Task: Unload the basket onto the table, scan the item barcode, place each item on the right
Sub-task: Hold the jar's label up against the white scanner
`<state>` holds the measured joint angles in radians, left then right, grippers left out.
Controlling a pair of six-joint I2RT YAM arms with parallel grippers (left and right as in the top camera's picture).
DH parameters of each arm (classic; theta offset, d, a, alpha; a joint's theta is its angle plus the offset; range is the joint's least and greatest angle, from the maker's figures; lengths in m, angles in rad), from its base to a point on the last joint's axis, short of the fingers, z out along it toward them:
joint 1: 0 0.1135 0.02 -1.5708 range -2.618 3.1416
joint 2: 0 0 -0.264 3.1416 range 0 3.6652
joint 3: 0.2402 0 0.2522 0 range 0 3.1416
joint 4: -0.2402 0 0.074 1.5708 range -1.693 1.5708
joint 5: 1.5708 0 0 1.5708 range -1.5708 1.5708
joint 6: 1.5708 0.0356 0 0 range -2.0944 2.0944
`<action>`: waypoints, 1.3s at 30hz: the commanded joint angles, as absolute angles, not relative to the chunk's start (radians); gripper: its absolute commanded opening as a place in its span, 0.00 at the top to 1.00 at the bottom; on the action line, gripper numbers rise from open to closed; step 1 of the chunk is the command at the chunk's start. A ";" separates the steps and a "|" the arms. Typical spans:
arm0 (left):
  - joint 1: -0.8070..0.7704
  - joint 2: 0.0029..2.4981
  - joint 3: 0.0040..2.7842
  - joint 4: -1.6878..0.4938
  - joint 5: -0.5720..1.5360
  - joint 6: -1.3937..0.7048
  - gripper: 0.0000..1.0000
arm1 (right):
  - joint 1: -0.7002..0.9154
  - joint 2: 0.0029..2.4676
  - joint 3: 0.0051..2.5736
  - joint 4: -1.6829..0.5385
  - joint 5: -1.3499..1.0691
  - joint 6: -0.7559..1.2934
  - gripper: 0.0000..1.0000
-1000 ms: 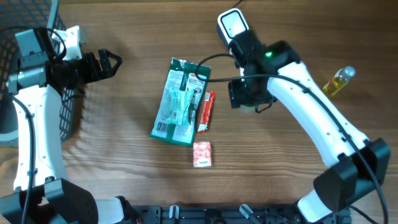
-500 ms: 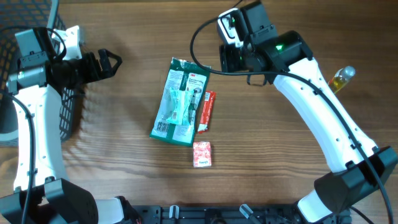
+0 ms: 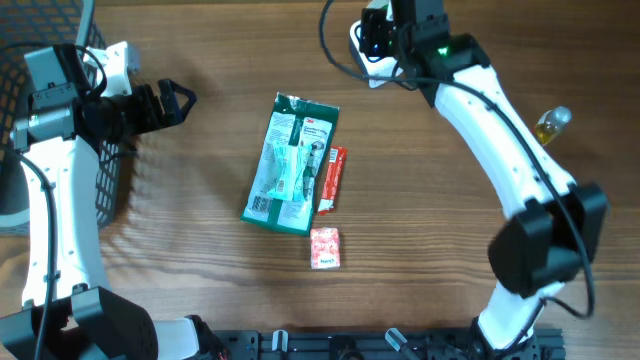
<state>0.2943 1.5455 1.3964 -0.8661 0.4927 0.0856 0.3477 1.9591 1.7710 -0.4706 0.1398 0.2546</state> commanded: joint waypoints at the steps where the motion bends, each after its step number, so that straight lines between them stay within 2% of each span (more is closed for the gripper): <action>1: 0.293 1.551 1.401 -0.863 0.504 0.101 0.00 | 0.326 2.024 1.791 -0.384 0.112 0.239 0.79; 4: 0.293 1.551 1.401 -0.863 0.504 0.101 0.00 | 0.320 2.069 1.791 -0.303 0.052 0.239 0.80; 8: 0.293 1.551 1.401 -0.863 0.504 0.101 0.00 | 0.320 2.128 1.791 -0.193 0.039 0.266 0.88; 19: 0.293 1.551 1.401 -0.863 0.504 0.101 0.00 | 0.313 2.254 1.791 0.006 0.042 0.359 0.89; 36: 0.293 1.551 1.401 -0.863 0.504 0.101 0.00 | 0.310 2.333 1.791 0.082 0.051 0.393 0.88; 39: 0.293 1.551 1.401 -0.863 0.504 0.101 0.00 | 0.310 2.333 1.791 0.089 0.072 0.392 0.96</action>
